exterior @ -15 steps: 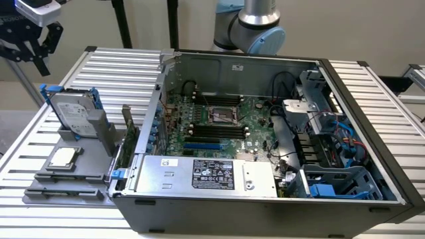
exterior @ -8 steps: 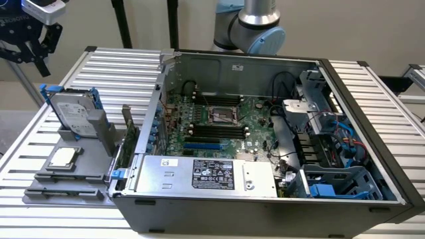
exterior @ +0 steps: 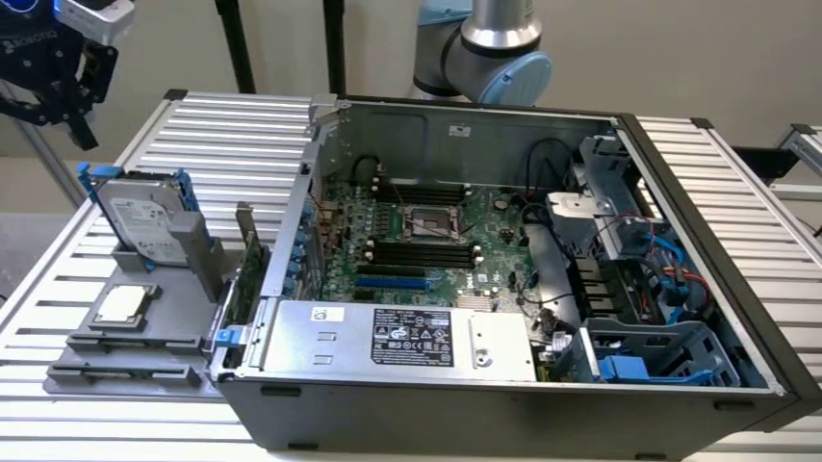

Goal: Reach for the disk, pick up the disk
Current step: 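Pick up the disk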

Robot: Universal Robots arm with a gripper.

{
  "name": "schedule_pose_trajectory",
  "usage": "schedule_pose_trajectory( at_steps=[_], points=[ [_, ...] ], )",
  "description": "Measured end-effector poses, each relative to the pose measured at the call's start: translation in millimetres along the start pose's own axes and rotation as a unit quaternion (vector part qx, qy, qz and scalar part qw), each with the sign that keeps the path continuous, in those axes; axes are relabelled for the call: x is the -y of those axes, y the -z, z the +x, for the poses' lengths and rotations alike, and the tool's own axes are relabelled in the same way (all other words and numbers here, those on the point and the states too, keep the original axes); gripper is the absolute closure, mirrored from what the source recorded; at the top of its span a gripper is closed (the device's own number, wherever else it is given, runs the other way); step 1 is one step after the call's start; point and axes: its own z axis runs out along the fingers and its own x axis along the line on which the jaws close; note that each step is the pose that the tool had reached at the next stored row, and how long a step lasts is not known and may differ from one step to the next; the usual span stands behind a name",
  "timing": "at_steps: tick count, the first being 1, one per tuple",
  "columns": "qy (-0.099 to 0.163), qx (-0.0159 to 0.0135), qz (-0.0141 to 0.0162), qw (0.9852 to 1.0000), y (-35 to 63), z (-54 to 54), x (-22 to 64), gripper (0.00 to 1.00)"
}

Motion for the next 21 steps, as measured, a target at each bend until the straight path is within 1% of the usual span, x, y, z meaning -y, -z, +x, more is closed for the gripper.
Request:
schedule_pose_trajectory(
  at_steps=[3, 5, 7, 9, 12, 18, 21],
  points=[
    [0.027, -0.0009, 0.0000, 0.9996, -0.8, 0.0, 0.1, 0.89],
    [0.046, -0.0015, 0.0000, 0.9989, -1.6, 0.0, 0.1, 0.89],
    [0.064, -0.0020, 0.0000, 0.9979, -2.4, 0.0, 0.1, 0.89],
    [0.082, -0.0026, 0.0000, 0.9966, -3.3, 0.0, 0.2, 0.89],
    [0.109, -0.0034, 0.0001, 0.9941, -4.7, 0.0, 0.2, 0.89],
    [0.160, -0.0050, 0.0002, 0.9871, -6.7, -0.4, 0.8, 0.89],
    [0.177, -0.0055, 0.0002, 0.9842, -6.9, -1.7, 2.9, 0.89]
  ],
)
